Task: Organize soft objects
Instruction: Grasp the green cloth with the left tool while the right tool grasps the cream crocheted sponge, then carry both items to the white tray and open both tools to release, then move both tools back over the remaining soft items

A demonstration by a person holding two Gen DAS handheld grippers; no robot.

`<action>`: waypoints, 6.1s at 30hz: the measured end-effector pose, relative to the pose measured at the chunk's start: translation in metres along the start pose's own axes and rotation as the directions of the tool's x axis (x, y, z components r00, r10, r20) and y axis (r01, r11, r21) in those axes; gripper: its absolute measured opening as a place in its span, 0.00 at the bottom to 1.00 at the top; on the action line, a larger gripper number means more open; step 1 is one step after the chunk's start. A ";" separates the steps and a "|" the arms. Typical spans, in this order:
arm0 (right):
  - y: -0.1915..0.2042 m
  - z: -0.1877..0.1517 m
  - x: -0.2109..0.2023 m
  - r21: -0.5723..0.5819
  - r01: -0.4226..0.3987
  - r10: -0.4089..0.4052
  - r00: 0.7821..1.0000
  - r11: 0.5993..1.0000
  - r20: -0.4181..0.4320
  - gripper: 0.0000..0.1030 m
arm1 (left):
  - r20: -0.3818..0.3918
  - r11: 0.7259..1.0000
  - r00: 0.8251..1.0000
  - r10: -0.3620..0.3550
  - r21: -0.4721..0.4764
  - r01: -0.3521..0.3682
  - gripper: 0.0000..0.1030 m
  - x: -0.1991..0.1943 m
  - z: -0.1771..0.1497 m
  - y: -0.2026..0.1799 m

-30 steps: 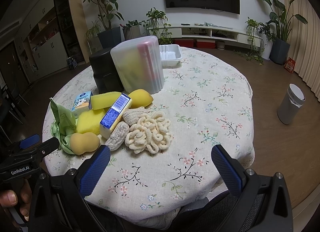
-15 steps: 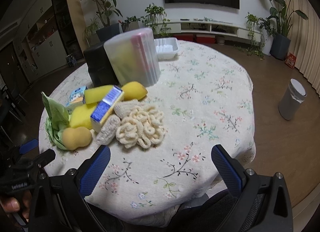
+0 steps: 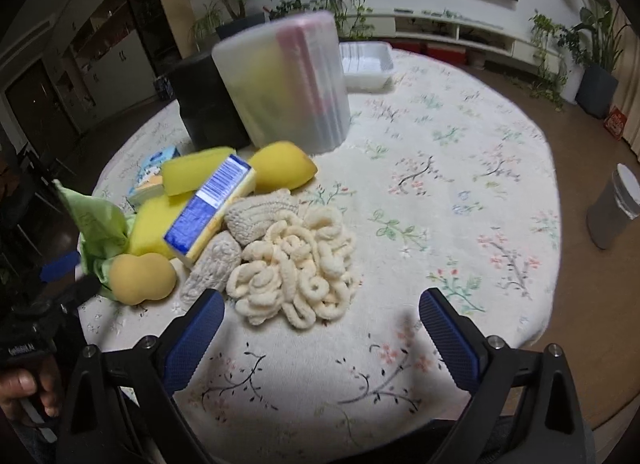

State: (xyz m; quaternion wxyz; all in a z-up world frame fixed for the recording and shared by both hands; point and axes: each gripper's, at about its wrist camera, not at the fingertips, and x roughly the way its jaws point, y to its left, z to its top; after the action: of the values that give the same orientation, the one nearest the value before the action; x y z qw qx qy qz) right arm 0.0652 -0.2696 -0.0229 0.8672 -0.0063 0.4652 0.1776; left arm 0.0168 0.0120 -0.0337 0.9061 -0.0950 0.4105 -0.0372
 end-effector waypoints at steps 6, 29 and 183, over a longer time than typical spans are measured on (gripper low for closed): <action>-0.003 0.004 0.018 -0.006 -0.004 0.004 0.998 1.000 -0.055 0.95 | -0.015 0.998 0.998 -0.056 -0.014 0.056 1.00 0.012 0.002 0.002; 0.019 0.011 0.037 -0.139 0.075 -0.083 0.995 0.987 -0.052 1.00 | -0.086 0.998 0.995 -0.043 -0.058 0.038 1.00 0.026 0.014 0.014; -0.024 0.037 -0.059 -0.127 -0.068 0.102 0.954 0.990 0.282 0.92 | 0.044 0.985 0.984 -0.172 -0.002 0.172 0.89 -0.024 0.037 0.016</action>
State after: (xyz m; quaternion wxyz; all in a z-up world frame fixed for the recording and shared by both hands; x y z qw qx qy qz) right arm 0.0731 -0.3037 0.0422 0.9153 -0.0106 0.3230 0.2405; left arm 0.0284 0.0359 0.0045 0.9080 -0.1333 0.3809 -0.1122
